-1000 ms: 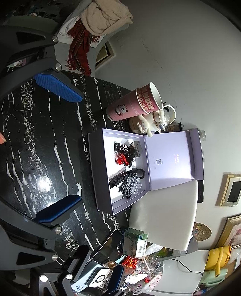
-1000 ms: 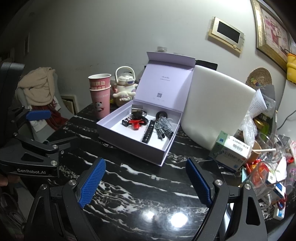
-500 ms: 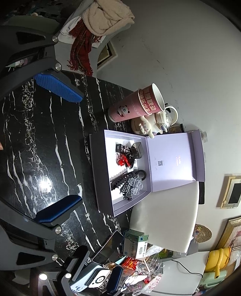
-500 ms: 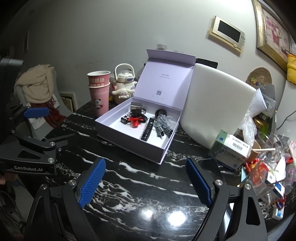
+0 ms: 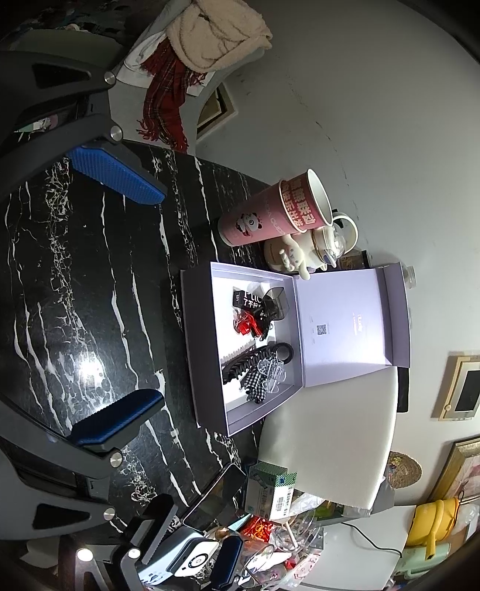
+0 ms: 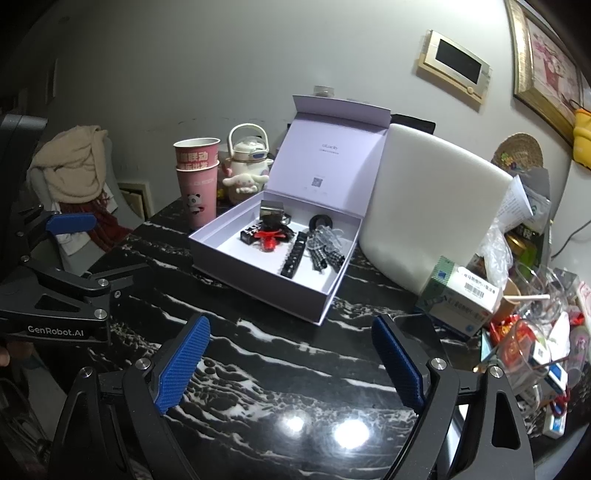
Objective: Organize rigid objects
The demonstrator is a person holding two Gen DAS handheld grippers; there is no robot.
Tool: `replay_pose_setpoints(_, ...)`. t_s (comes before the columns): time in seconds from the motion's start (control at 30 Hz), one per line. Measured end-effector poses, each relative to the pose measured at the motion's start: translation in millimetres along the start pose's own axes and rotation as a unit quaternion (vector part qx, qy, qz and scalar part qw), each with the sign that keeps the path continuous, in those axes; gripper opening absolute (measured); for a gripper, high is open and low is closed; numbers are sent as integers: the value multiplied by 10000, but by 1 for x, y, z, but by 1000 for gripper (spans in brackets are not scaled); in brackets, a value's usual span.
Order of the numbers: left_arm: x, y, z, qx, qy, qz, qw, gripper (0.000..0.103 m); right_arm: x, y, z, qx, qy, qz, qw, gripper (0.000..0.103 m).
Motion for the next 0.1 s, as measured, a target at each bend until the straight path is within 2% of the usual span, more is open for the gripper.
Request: replay_pose_setpoints(0.1, 0, 0, 1, 20, 6, -10, 10000, 102, 0, -1, 1, 20, 1, 12, 10000, 91)
Point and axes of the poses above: each gripper's, at about its wrist camera, not at the fingertips, and z roughly the way its jaws point, x to its left, y to its top, the point moved 10 cm from there along z, roughly the way its jaws point, and after that the axes turned 7 degrees about -z, right-handed, at the moved point
